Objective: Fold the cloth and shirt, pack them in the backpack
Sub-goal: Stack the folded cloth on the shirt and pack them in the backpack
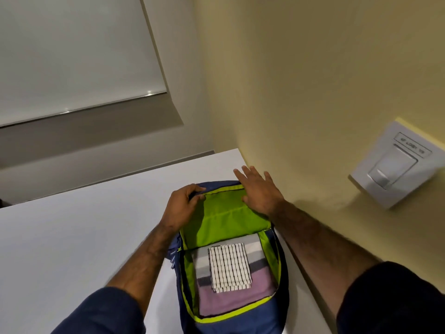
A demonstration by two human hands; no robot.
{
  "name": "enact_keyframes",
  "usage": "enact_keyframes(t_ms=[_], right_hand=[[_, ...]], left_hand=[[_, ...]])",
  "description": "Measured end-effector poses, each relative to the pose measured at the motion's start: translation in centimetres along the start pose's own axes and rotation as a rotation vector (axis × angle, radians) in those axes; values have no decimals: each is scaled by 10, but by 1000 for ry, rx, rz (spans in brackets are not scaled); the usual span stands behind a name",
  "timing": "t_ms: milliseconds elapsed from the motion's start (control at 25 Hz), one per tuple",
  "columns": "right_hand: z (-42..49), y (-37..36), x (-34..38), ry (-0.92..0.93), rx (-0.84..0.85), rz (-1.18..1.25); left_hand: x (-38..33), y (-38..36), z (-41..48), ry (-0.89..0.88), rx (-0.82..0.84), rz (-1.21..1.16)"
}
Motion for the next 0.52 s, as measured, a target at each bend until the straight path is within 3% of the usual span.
enact_keyframes(t_ms=[280, 440, 520], right_hand=[[-72, -2, 12, 14, -12, -99], [-139, -24, 25, 45, -38, -210], [-174, -45, 35, 61, -129, -275]], left_hand=[[-28, -11, -91, -42, 144, -97], [-25, -30, -152, -65, 276, -49], [-20, -43, -184, -112, 352, 54]])
Point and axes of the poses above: each hand's wrist, its own z-axis towards the middle knuckle, its own y-axis out of the back of the hand, x = y × z, the point moved 7 cm from there along z, towards the middle knuckle, and after that the axes turned 14 degrees about -z, right-handed, at the moved point
